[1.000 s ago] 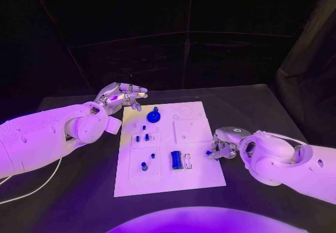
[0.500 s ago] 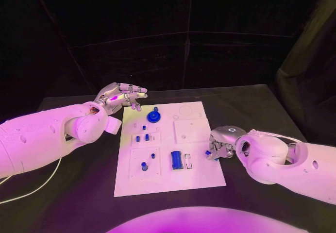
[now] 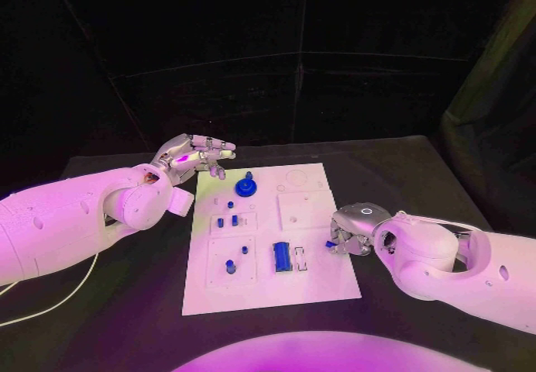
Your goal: Assemble the parts on the task board
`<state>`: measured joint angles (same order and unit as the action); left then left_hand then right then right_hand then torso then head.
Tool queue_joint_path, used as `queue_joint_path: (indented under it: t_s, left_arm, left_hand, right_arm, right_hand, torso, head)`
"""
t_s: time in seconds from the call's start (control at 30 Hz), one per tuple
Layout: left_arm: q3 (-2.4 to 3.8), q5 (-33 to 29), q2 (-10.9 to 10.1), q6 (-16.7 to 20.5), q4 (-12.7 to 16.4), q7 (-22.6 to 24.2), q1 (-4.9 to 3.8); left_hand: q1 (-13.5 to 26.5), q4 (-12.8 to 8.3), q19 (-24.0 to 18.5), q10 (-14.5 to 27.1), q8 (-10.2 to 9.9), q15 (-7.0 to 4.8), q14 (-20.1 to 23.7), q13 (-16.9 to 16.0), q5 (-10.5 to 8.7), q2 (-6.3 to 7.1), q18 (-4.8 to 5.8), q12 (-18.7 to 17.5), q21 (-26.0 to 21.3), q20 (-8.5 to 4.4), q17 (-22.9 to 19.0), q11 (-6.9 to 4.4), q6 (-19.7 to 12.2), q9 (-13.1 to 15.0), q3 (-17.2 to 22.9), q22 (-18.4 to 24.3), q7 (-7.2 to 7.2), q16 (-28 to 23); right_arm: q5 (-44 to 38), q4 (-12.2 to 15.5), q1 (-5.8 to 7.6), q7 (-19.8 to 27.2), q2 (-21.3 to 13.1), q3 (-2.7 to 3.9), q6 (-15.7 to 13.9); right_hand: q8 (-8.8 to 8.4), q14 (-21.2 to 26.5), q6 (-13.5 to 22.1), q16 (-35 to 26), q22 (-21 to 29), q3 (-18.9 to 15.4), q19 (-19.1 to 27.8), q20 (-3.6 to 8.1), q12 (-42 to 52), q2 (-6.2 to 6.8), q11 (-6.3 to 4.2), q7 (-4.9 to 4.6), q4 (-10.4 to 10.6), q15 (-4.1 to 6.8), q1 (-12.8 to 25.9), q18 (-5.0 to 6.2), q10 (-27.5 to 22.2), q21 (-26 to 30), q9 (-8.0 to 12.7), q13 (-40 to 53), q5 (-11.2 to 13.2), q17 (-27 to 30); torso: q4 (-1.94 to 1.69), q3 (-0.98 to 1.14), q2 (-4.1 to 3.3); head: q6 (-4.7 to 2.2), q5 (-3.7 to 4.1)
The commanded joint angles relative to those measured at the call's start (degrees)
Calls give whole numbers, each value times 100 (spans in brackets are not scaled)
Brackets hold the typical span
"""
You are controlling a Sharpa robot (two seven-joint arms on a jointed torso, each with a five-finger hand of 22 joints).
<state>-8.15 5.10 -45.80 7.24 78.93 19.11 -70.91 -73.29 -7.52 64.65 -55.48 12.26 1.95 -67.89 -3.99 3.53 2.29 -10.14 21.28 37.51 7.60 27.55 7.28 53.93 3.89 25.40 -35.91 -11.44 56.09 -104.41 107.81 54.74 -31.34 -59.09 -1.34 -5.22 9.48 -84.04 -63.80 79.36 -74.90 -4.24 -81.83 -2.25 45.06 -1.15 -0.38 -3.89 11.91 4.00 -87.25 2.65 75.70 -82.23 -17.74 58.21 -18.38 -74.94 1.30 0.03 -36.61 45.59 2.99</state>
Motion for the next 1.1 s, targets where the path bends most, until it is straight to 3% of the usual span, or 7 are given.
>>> queue_joint_path:
  t_s: [0.03, 0.13, 0.17, 0.33, 0.5, 0.83, 1.1]
  left_arm:
    - [2, -19, 0, -77, 8, -28, -7]
    - [0, -19, 3, -76, 6, -26, -7]
    - [0, -19, 4, -74, 5, -24, -7]
    - [-1, -19, -1, -78, 15, -20, -7]
    - [-2, -19, -8, -73, 24, -17, -7]
    - [-2, -19, -23, -69, 46, -14, -7]
    - [-2, -19, -26, -77, 54, -17, -7]
  left_hand:
    - [29, -9, -45, 29, 27, 2, 57, 7, 31, 37, -36, 37, -23, -4, -4, -8, -32, 2, 39, 5, 0, 20]
    - [29, -9, -45, 29, 27, 2, 57, 7, 31, 37, -36, 37, -23, -4, -4, -8, -32, 2, 39, 5, 0, 20]
    - [29, -9, -45, 29, 27, 2, 57, 7, 31, 37, -36, 37, -23, -4, -4, -8, -32, 2, 39, 5, 0, 20]
    - [40, -3, -48, 31, 37, 4, 60, 6, 30, 29, -34, 45, -23, -2, -9, -6, -31, 3, 46, 6, -2, 22]
    - [42, 0, -49, 30, 40, 5, 61, 5, 30, 25, -34, 48, -22, -2, -10, -6, -29, 4, 49, 7, -2, 23]
    - [40, -2, -49, 30, 41, 4, 61, 5, 30, 24, -35, 49, -22, -2, -10, -7, -29, 4, 51, 7, -1, 23]
    - [40, -2, -49, 30, 41, 4, 61, 5, 30, 24, -35, 49, -22, -2, -10, -7, -29, 4, 51, 7, -1, 23]
  right_arm:
    - [758, 88, -39, -104, -40, -35, -451]
    - [1224, 182, -38, -105, -96, -34, -830]
    - [1448, 234, -37, -104, -125, -34, -1028]
    - [2015, 335, -36, -69, -192, -32, -1414]
    - [2491, 386, -36, 8, -212, -31, -1631]
    - [3095, 379, -36, 120, -133, -31, -1578]
    - [3251, 247, -36, 84, 102, -32, -1354]
  right_hand:
    - [-15, -354, -31, 40, -477, 417, -55, -2, 54, 73, -29, -8, -172, 23, 64, 8, 116, -34, -39, 34, -155, -241]
    - [-44, -357, -44, 60, -491, 553, -62, -7, 99, 222, -28, -1, -45, 25, 230, 6, 137, -44, -46, 63, -296, -264]
    - [-62, -359, -62, 72, -505, 680, -70, -9, 120, 336, -33, 12, 30, 37, 318, 3, 153, -54, -54, 76, -298, -278]
    - [-88, -338, -96, 9, -511, 871, -71, -3, 0, 466, -34, 1, 157, 28, 467, 4, 135, -56, -68, -15, -238, -206]
    - [-94, -355, -160, 60, -569, 1024, -114, 4, 53, 581, -43, 18, 219, 37, 580, -10, 202, -98, -90, 10, -443, -268]
    - [-82, -376, -274, 141, -614, 1094, -145, 21, 213, 664, -70, 54, 309, 56, 832, -20, 332, -131, -137, 109, -755, -362]
    - [-75, -382, -306, 166, -634, 1098, -160, 27, 277, 652, -79, 67, 331, 63, 889, -25, 372, -145, -149, 153, -788, -392]
  torso:
    - [-8, -3, 1]
    - [-9, -4, 1]
    - [-8, -4, -3]
    - [-2, -3, -7]
    - [6, -5, -9]
    - [-9, -8, -7]
    - [-4, -6, -7]
  head:
    - [-5, -7]
    - [-5, -16]
    - [-8, -20]
    - [2, -31]
    - [11, -38]
    - [37, -46]
    - [51, -62]
